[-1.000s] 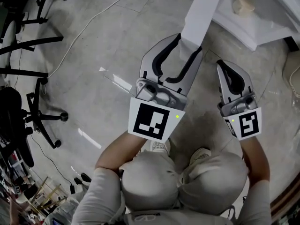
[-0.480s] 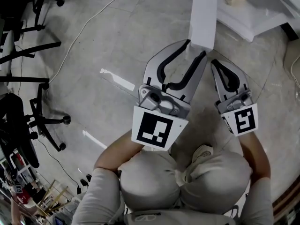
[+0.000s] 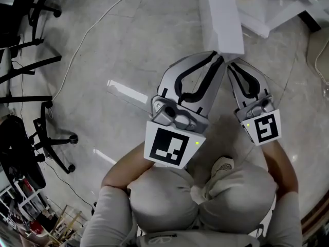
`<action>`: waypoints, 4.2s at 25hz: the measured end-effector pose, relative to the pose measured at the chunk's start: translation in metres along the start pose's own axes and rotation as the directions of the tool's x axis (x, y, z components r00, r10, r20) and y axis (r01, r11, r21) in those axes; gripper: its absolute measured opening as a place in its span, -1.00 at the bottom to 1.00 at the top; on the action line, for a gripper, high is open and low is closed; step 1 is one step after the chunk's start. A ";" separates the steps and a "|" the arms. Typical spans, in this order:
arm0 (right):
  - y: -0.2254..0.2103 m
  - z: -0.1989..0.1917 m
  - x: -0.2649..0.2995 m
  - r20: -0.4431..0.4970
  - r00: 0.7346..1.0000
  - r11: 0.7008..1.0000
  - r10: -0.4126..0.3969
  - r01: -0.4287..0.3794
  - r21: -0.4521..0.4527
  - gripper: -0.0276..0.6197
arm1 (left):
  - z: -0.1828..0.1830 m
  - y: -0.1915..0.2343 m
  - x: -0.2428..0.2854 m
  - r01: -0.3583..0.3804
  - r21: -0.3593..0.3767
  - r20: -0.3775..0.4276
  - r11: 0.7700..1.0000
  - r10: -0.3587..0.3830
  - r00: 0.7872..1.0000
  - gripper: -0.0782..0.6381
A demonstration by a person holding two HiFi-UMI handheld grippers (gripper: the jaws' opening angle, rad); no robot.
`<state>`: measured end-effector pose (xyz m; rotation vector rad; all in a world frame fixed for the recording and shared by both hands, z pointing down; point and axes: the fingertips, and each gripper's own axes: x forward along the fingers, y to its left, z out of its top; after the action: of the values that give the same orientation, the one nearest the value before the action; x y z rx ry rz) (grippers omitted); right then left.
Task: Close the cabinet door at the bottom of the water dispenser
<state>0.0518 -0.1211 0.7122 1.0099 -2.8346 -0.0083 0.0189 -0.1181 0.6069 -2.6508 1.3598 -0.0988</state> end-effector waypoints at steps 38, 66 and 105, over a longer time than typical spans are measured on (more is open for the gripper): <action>-0.079 -0.026 -0.022 -0.030 0.972 0.971 -0.235 0.236 0.047 -0.37 | -0.002 -0.050 0.059 0.205 0.027 0.022 0.978 -0.205 0.978 -0.63; -0.178 -0.036 -0.045 -0.027 0.901 0.899 -0.433 0.434 0.050 -0.34 | -0.037 -0.085 0.163 0.251 0.011 0.008 0.968 -0.251 0.968 -0.76; -0.277 -0.036 -0.042 -0.017 0.796 0.793 -0.606 0.605 0.075 -0.57 | -0.054 -0.086 0.208 0.211 0.007 -0.044 0.977 -0.210 0.977 -0.76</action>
<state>0.2631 -0.3077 0.7292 1.8934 -2.3916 0.0330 0.2022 -0.2433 0.6721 -2.7902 1.0810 -0.1887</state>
